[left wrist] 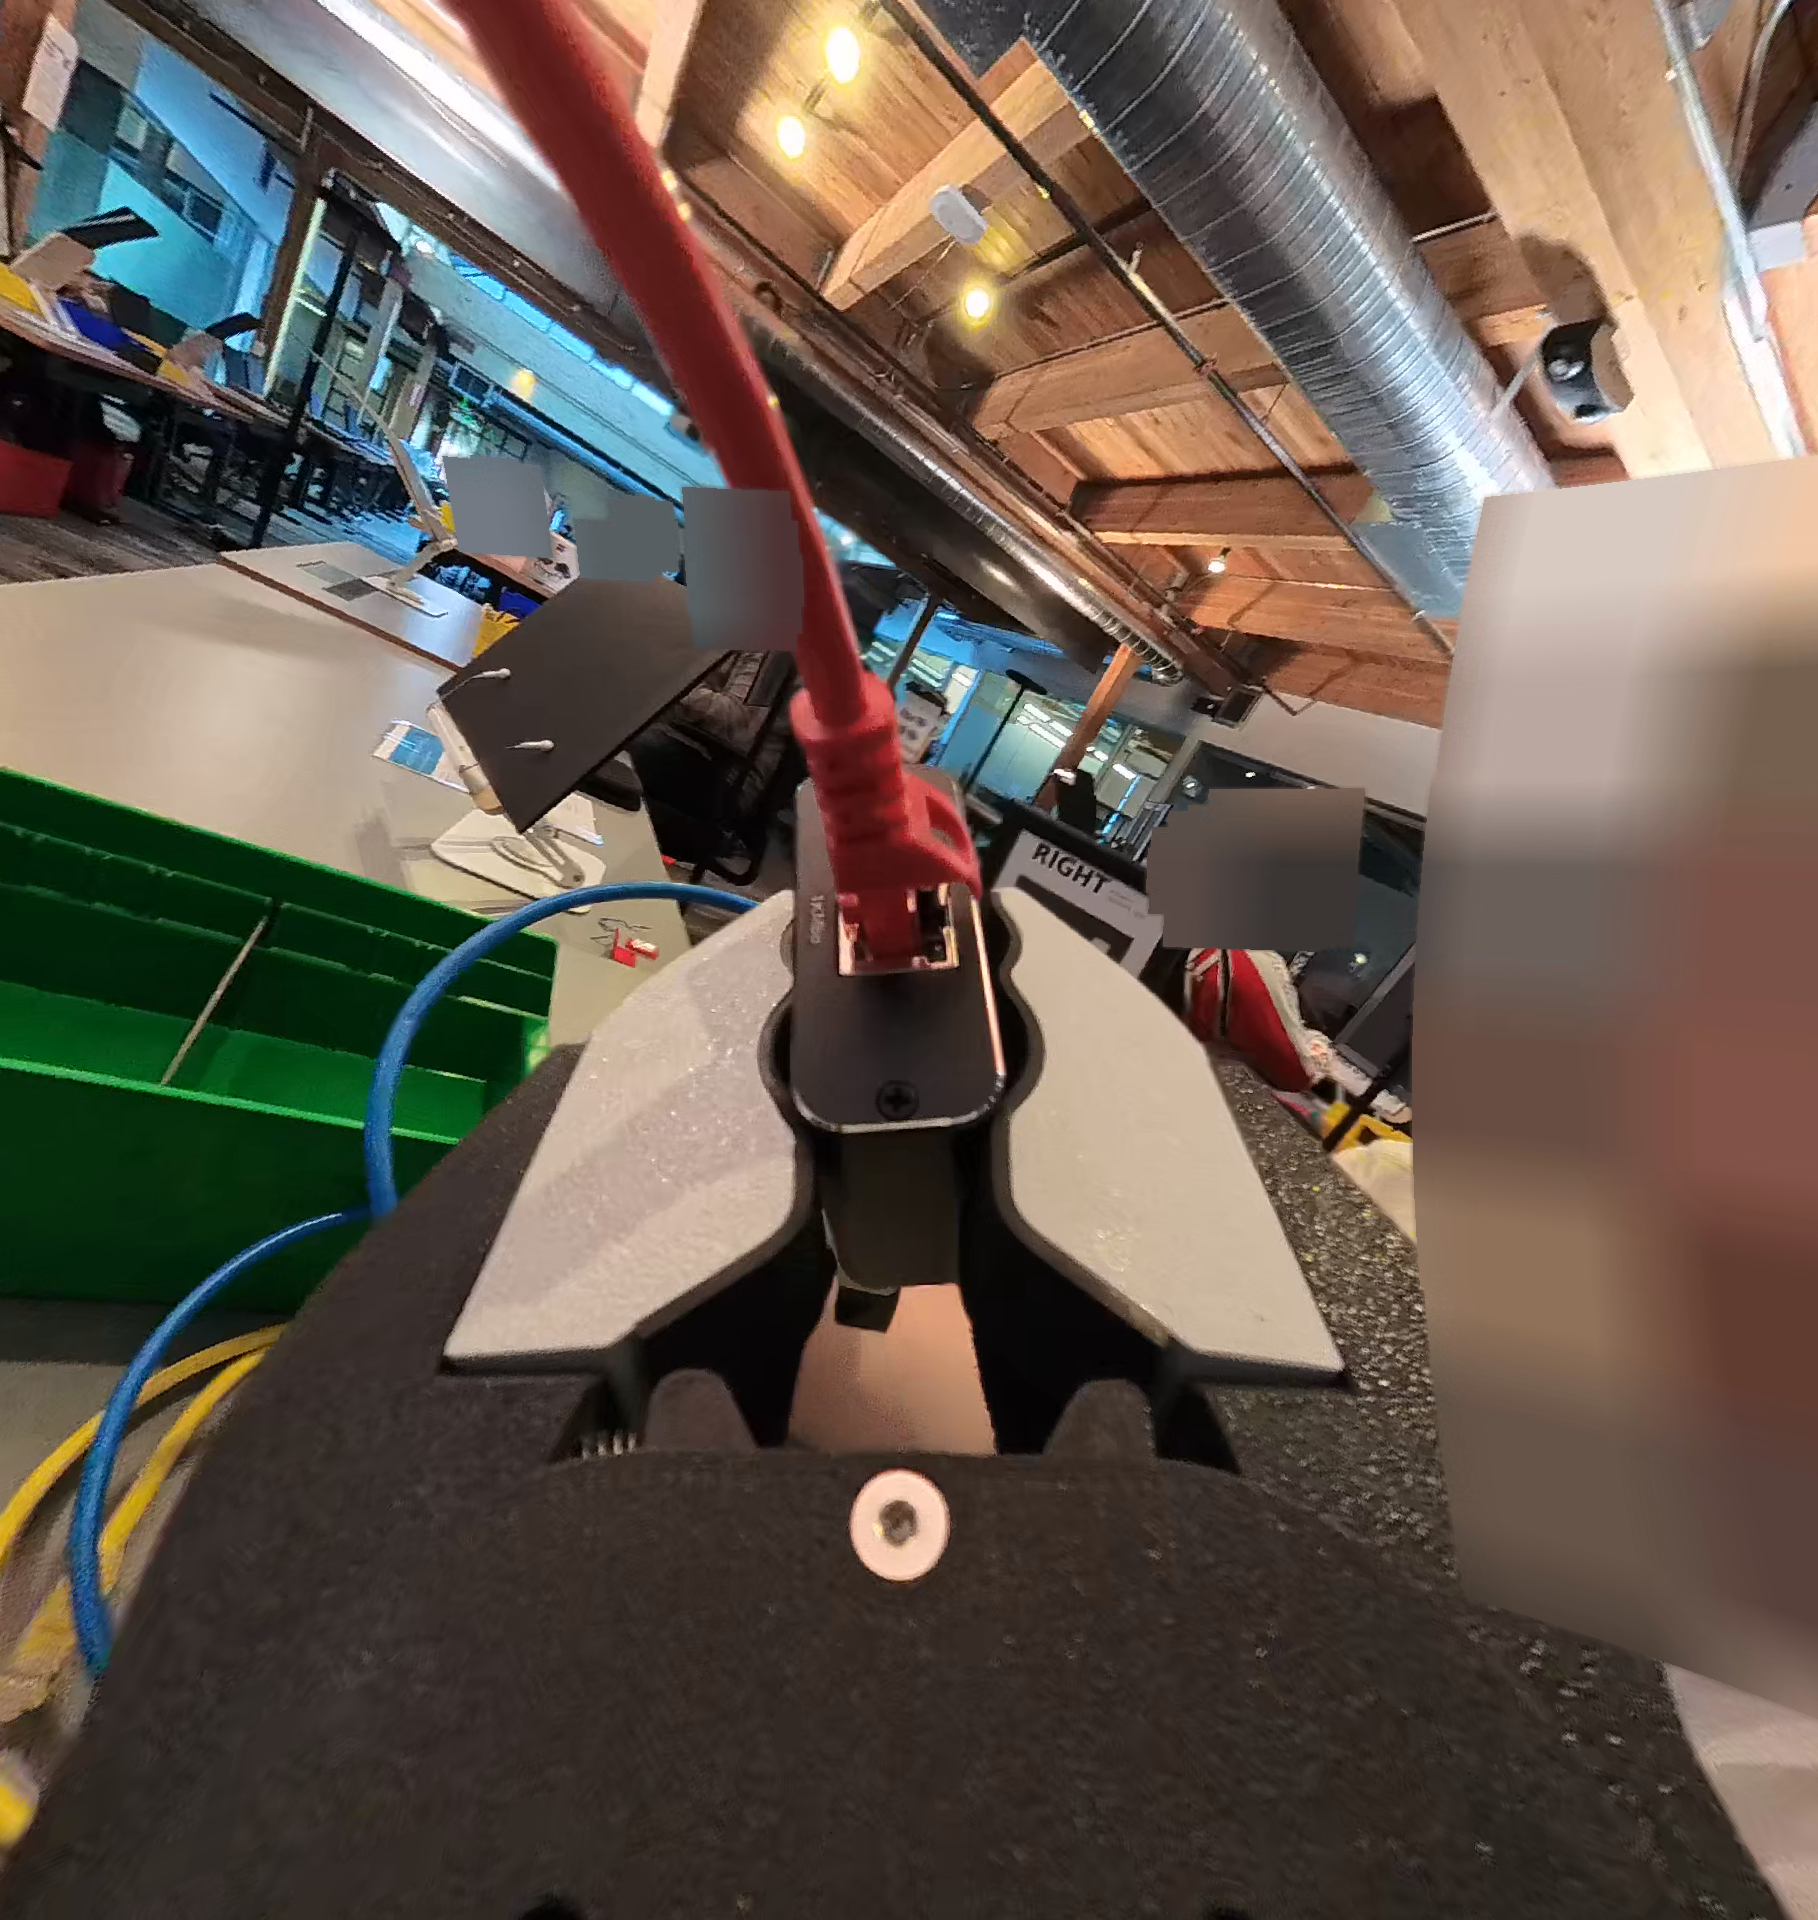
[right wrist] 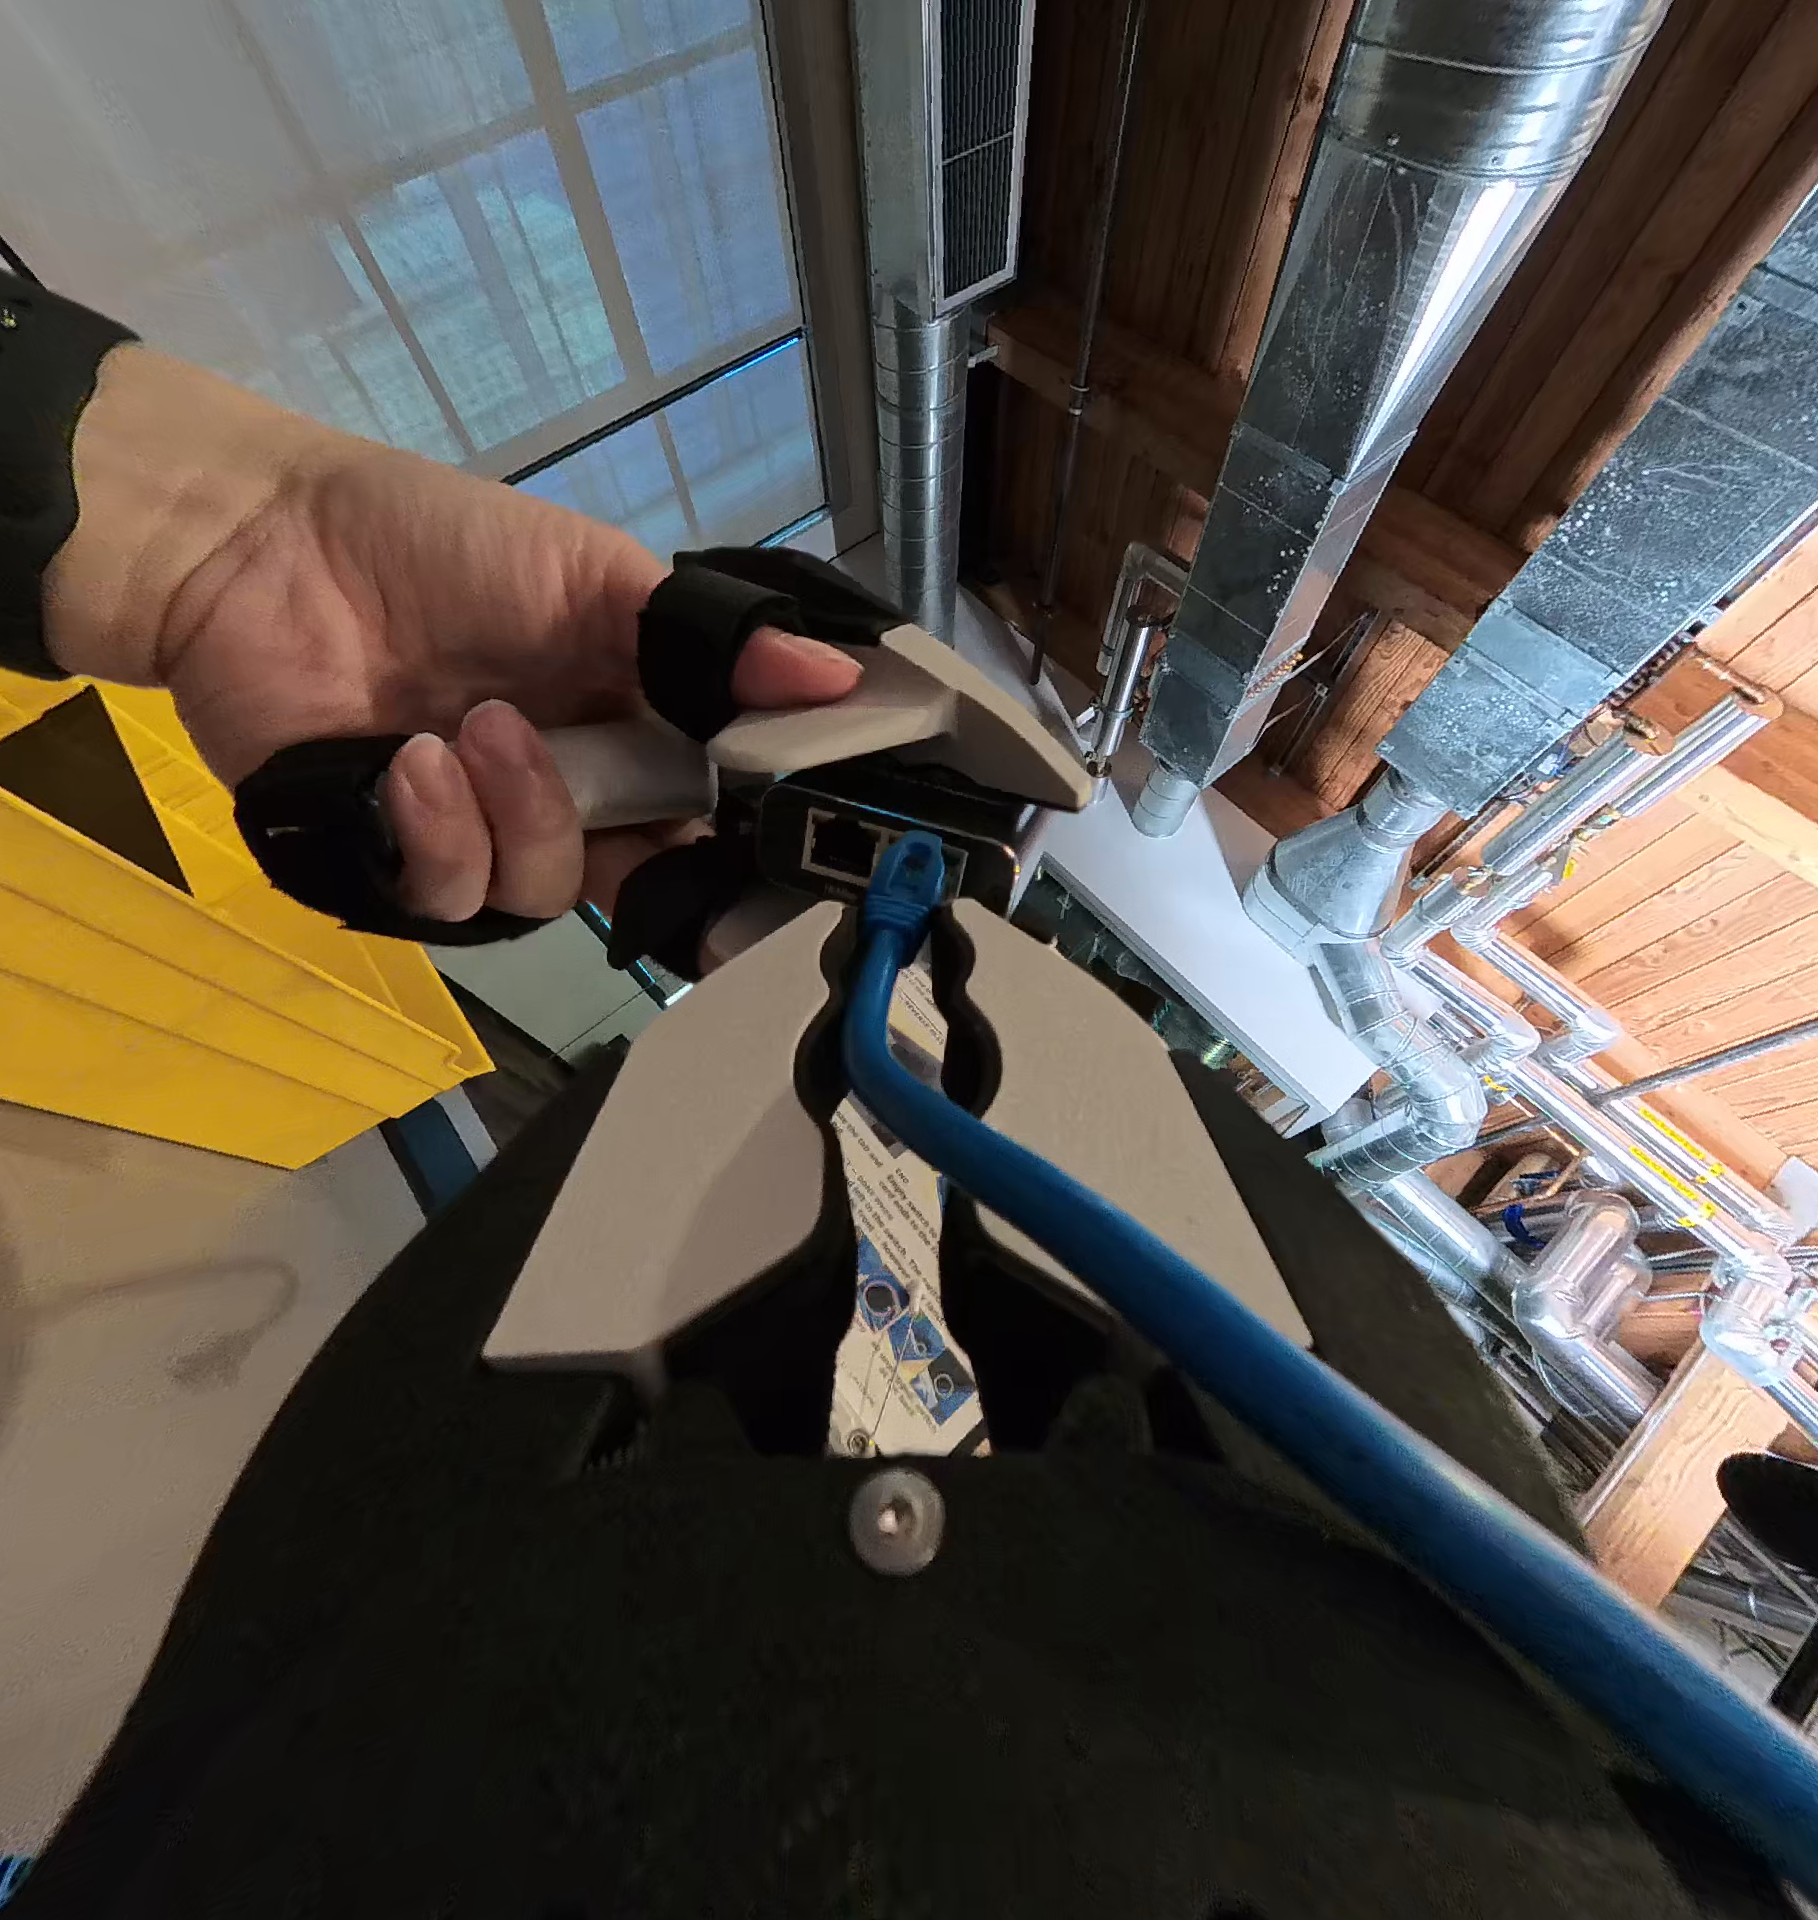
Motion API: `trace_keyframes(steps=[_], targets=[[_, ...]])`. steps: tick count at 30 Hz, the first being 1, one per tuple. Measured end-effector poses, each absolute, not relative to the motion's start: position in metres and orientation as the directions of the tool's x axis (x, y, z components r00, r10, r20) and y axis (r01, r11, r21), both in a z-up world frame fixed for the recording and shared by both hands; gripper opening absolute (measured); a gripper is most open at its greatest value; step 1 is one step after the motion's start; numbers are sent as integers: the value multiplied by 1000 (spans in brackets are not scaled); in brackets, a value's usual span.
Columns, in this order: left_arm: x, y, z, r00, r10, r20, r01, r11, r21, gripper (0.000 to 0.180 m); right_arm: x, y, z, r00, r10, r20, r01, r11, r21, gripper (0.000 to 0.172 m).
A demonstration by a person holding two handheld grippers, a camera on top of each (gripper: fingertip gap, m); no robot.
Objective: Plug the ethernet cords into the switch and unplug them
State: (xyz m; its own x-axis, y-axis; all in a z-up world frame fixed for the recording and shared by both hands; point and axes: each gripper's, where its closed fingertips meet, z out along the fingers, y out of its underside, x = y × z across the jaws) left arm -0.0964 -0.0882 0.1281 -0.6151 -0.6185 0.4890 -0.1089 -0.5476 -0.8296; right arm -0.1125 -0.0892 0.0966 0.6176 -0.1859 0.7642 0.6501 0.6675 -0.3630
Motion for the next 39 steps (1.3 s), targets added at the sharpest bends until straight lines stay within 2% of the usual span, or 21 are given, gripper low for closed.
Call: trace_keyframes(steps=[1, 8, 12, 33, 39], targets=[[-96, -88, 127, -603, -635, 483, -107, -536, -837, 29, -112, -88, 96, 618, -181, 765, 650, 665, -367, 14], [-93, -81, 123, -538, -699, 471, -93, -506, -858, 29, -111, -83, 93, 642, -150, 752, 639, 646, -417, 14], [-95, -84, 127, -579, -655, 485, -98, -535, -839, 29, -112, -85, 96, 651, -148, 745, 629, 654, -419, 14], [-93, -78, 121, -560, -667, 492, -104, -533, -840, 29, -112, -77, 90, 648, -131, 750, 634, 638, -437, 15], [-94, -77, 126, -583, -636, 506, -113, -553, -825, 30, -114, -81, 97, 706, -121, 698, 571, 681, -460, 14]])
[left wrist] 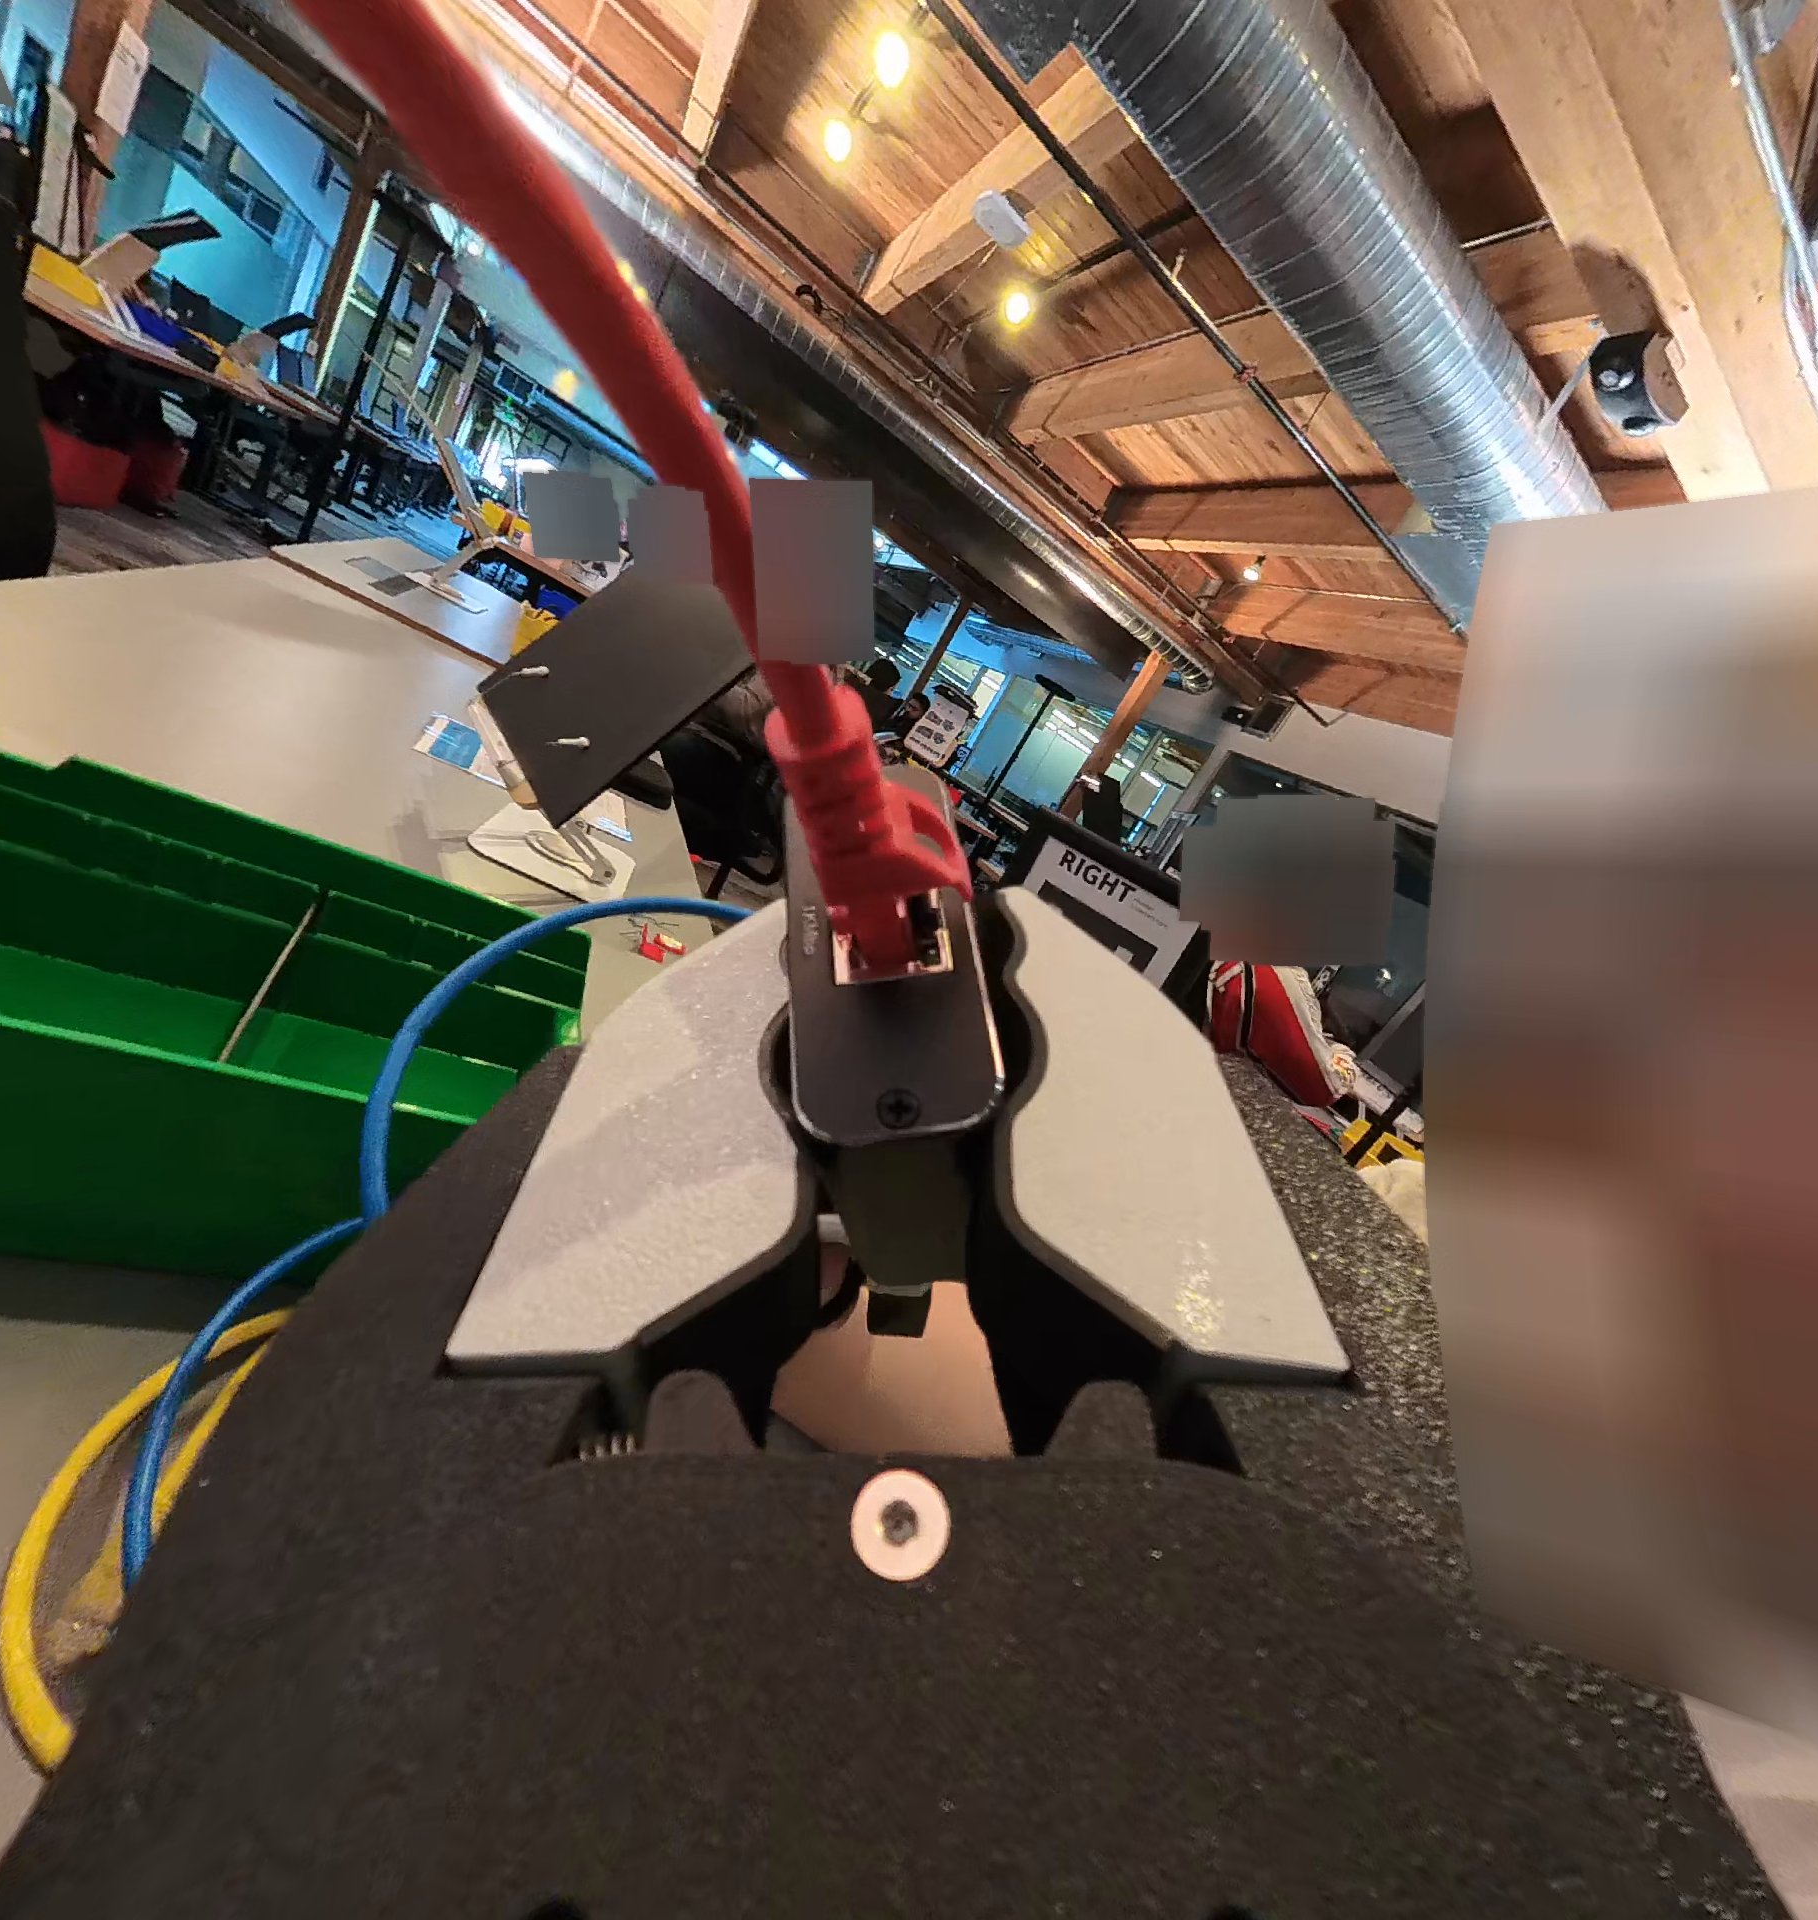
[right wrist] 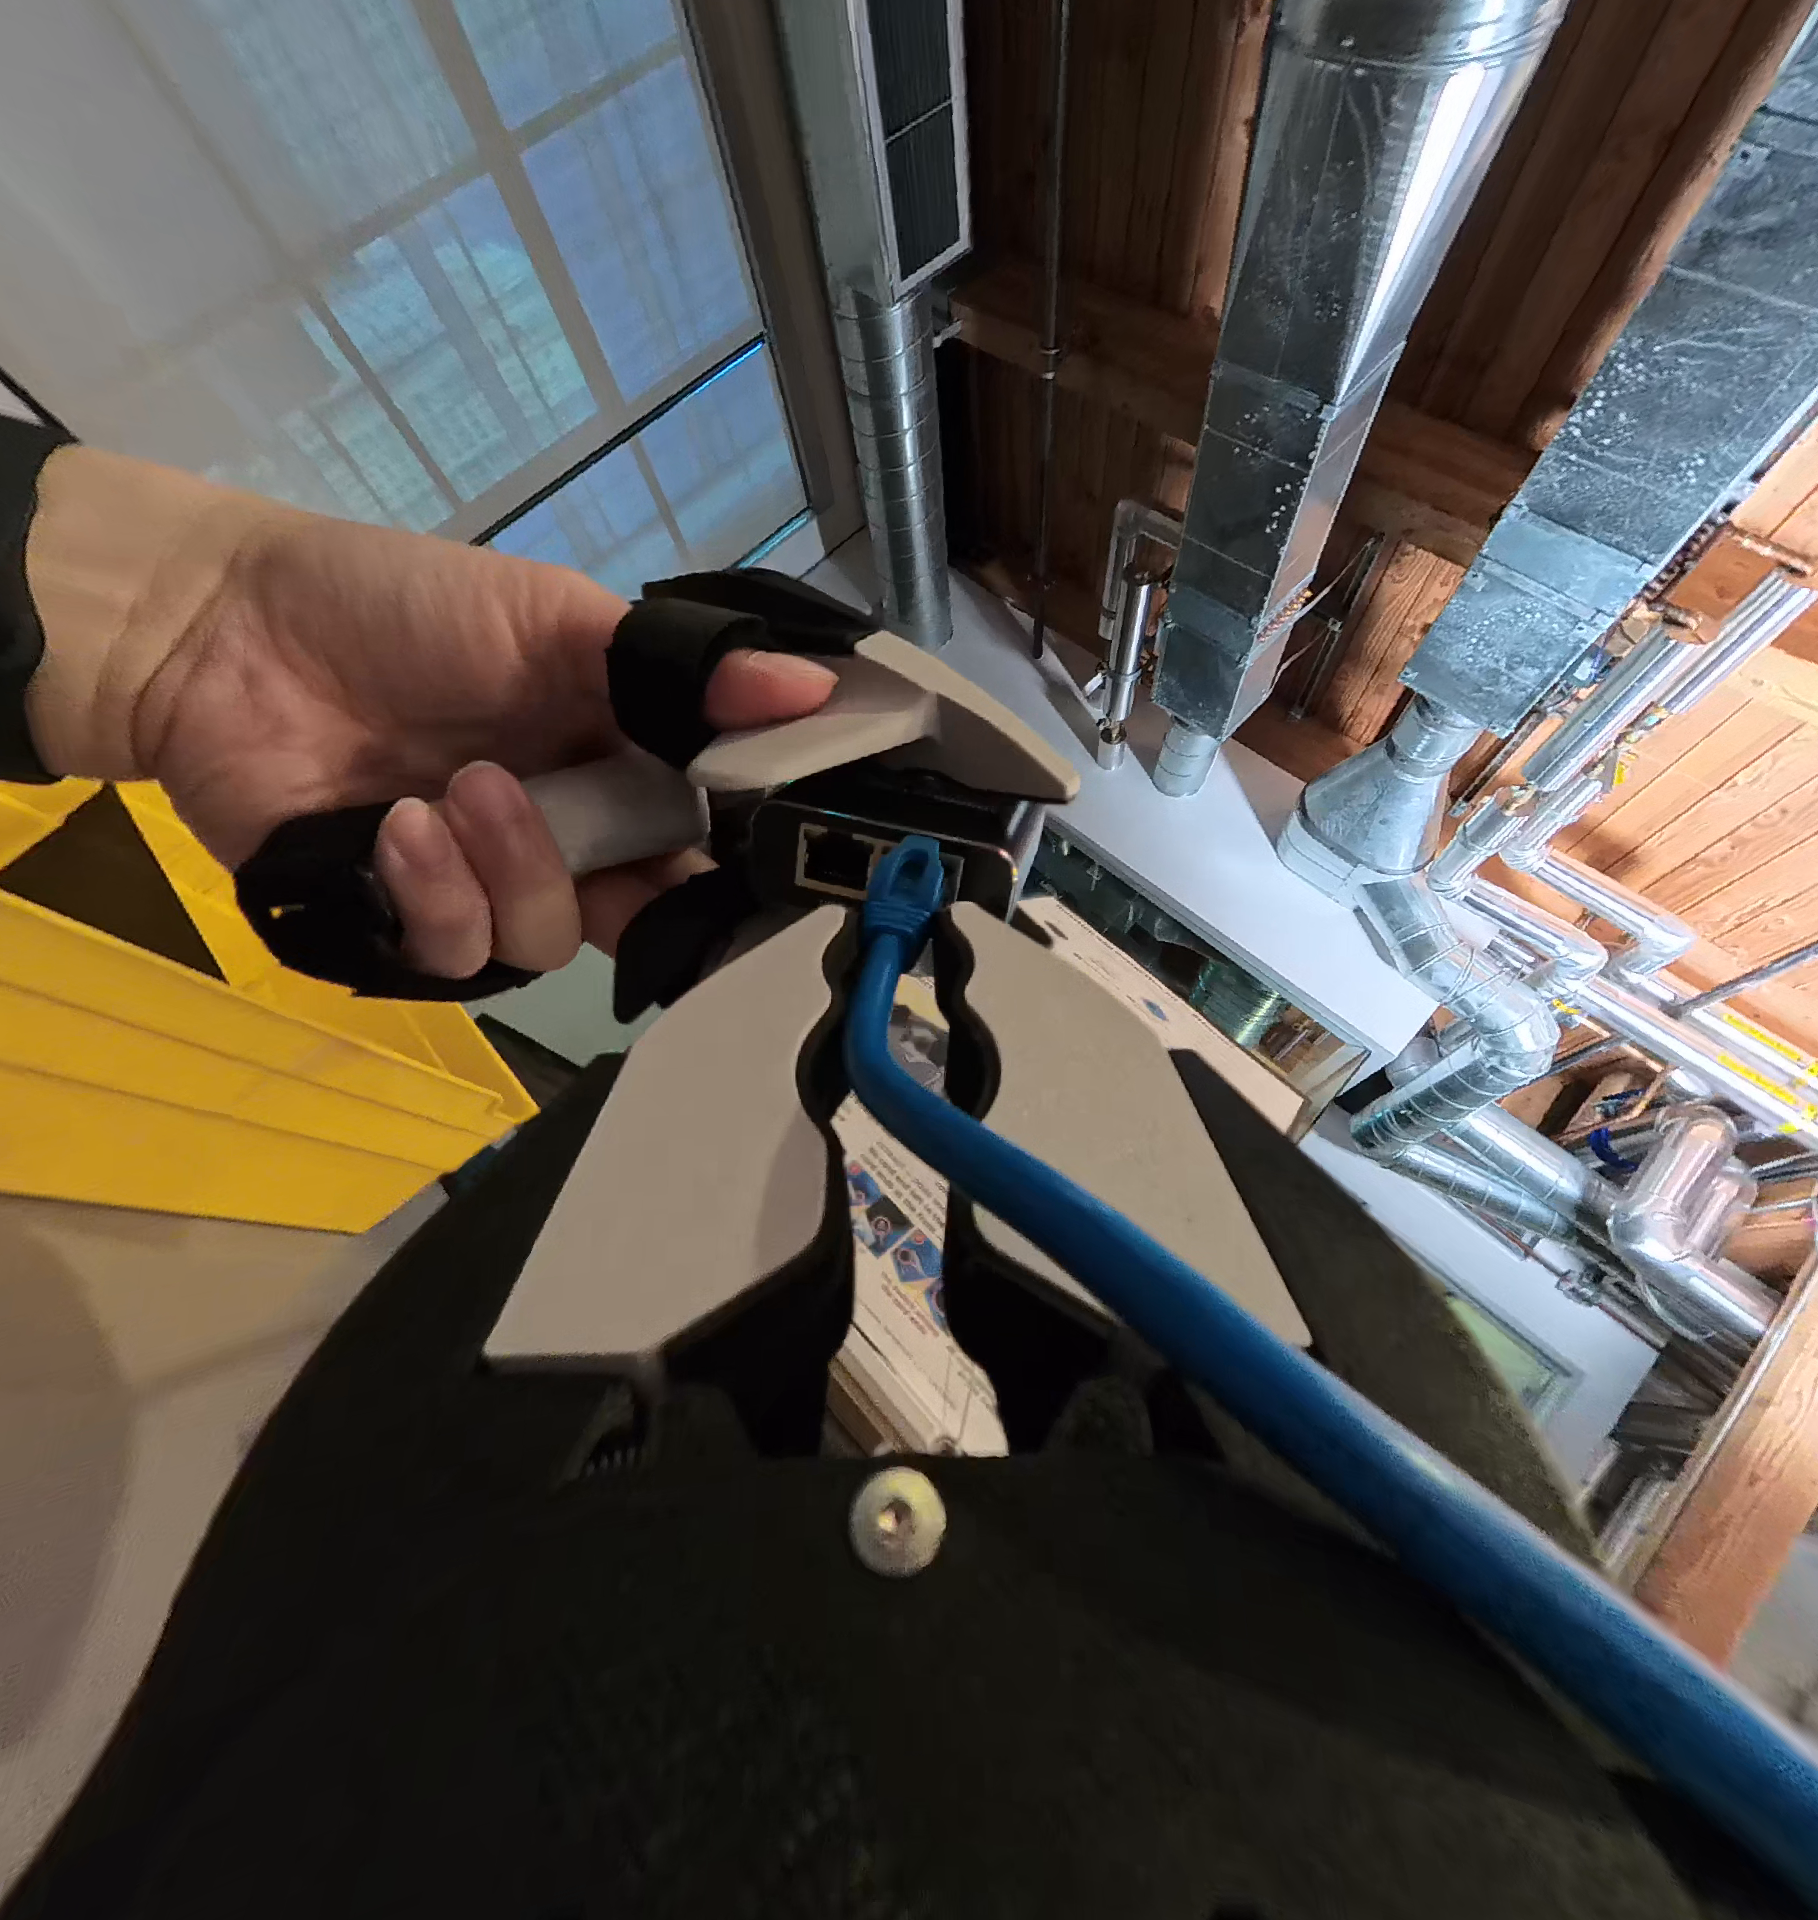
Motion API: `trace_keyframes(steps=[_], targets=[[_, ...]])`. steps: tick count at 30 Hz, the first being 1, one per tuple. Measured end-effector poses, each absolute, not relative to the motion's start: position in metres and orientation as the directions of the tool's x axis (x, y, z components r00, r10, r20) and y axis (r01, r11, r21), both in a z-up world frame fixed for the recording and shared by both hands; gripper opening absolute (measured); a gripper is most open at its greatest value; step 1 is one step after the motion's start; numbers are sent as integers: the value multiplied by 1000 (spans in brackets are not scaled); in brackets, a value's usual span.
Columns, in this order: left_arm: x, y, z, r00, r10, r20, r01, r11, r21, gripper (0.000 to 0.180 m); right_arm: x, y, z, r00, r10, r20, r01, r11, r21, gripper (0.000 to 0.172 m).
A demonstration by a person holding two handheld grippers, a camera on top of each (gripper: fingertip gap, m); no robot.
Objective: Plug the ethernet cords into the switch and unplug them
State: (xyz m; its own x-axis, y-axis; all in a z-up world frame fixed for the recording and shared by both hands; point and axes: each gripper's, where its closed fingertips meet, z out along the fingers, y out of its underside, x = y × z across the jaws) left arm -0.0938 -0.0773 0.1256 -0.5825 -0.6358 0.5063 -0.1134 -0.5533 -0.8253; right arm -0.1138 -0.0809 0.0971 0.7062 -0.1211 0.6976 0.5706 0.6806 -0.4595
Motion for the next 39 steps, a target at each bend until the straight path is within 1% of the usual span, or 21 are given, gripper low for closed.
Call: trace_keyframes(steps=[4, 6, 8, 10, 12, 14, 15, 18, 20, 22, 23, 24, 25, 28, 30, 32, 34, 36, 39], targets=[[-93, -67, 131, -548, -684, 481, -46, -550, -834, 31, -110, -74, 95, 784, -30, 621, 467, 686, -557, 13], [-94, -49, 132, -488, -720, 492, 20, -573, -819, 31, -106, -67, 90, 822, 13, 569, 417, 666, -618, 12], [-95, -34, 126, -419, -744, 520, 31, -585, -811, 30, -110, -57, 77, 831, 94, 548, 384, 616, -687, 13], [-93, -23, 115, -350, -757, 552, 4, -591, -807, 30, -113, -49, 62, 838, 148, 526, 371, 553, -746, 20], [-89, -11, 104, -273, -765, 584, -2, -607, -795, 30, -112, -41, 43, 854, 188, 485, 365, 448, -816, 24], [-90, -4, 106, -287, -737, 612, 44, -648, -760, 29, -110, -42, 34, 866, 209, 455, 343, 413, -844, 18], [-92, 0, 109, -301, -715, 631, 67, -676, -734, 29, -107, -42, 32, 878, 208, 432, 330, 391, -859, 19], [-101, 23, 111, -263, -708, 656, 185, -704, -686, 29, -112, -50, 31, 876, 240, 419, 310, 386, -869, 19], [-109, 35, 114, -242, -713, 658, 256, -701, -665, 28, -128, -58, 28, 845, 321, 428, 298, 383, -874, 18], [-107, 34, 108, -227, -719, 657, 204, -695, -690, 28, -146, -71, 30, 805, 398, 440, 288, 386, -876, 18], [-104, 31, 103, -213, -726, 654, 160, -686, -710, 29, -148, -75, 38, 796, 389, 464, 308, 399, -864, 18], [-101, 30, 98, -186, -739, 648, 136, -672, -728, 29, -141, -75, 49, 810, 332, 483, 345, 396, -851, 17], [-98, 31, 94, -150, -755, 639, 128, -656, -744, 28, -127, -69, 59, 834, 274, 478, 371, 363, -855, 16], [-91, 31, 86, -98, -774, 626, 108, -633, -766, 27, -95, -38, 68, 868, 281, 409, 360, 211, -909, 22], [-88, 29, 83, -106, -767, 633, 97, -642, -761, 27, -82, -10, 49, 882, 333, 334, 336, 54, -940, 32], [-86, 30, 81, -107, -758, 644, 108, -653, -750, 27, -89, 5, 30, 880, 427, 209, 259, -63, -964, 36], [-85, 33, 78, -100, -747, 657, 119, -664, -738, 27, -96, 15, 20, 880, 454, 141, 205, -94, -974, 35], [-83, 35, 73, -100, -740, 665, 108, -672, -732, 27, -100, 22, 14, 880, 455, 138, 198, -86, -976, 36], [-80, 39, 65, -76, -746, 661, 108, -665, -739, 26, -103, 22, 6, 894, 437, 93, 156, -109, -982, 32]])
